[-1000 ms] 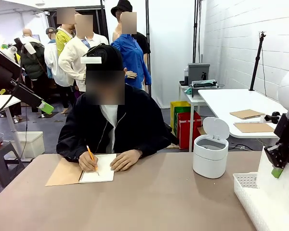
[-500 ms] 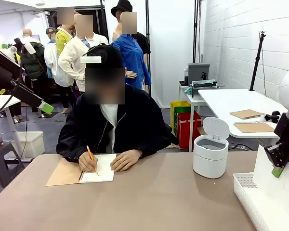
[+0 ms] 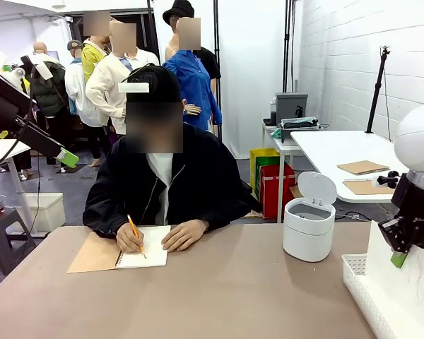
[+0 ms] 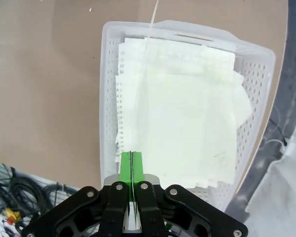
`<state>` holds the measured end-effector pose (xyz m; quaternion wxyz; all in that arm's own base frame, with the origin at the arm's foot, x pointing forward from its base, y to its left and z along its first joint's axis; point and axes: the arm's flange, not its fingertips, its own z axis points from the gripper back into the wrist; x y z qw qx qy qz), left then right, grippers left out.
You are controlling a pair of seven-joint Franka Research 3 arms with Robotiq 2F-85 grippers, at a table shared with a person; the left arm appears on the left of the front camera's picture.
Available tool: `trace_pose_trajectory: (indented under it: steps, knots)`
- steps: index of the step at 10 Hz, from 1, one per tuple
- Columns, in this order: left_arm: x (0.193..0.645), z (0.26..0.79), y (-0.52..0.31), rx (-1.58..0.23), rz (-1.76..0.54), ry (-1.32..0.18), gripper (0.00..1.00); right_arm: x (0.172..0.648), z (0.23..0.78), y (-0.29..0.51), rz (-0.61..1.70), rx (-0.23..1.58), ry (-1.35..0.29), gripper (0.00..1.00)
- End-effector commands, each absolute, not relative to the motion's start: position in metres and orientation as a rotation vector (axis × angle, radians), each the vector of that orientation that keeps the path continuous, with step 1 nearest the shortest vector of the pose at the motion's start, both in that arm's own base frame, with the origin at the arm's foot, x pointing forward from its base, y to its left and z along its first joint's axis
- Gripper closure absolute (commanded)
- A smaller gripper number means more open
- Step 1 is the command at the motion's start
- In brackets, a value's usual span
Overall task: Sort the paper based on its condition.
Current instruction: If a person hands you a paper, place it in the Organizing basket , and if it's crumpled, put it in the Trash can.
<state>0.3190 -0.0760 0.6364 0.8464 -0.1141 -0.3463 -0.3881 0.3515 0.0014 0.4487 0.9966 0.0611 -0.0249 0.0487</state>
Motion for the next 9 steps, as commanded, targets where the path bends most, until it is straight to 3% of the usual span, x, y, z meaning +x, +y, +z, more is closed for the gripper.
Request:
trace_pose_trajectory:
  steps: [1, 8, 9]
  knots:
    - [0.319, 0.637, -0.077, -0.247, -0.810, -0.726, 0.00, 0.338, 0.423, 0.014, 0.063, 0.094, -0.082, 1.00]
    - [0.319, 0.637, -0.077, -0.247, -0.810, -0.726, 0.00, 0.327, 0.383, 0.019, -0.041, 0.140, -0.068, 1.00]
    - [0.319, 0.637, -0.077, -0.247, -0.810, -0.726, 0.00, 0.375, 0.425, 0.014, 0.047, 0.117, -0.076, 1.00]
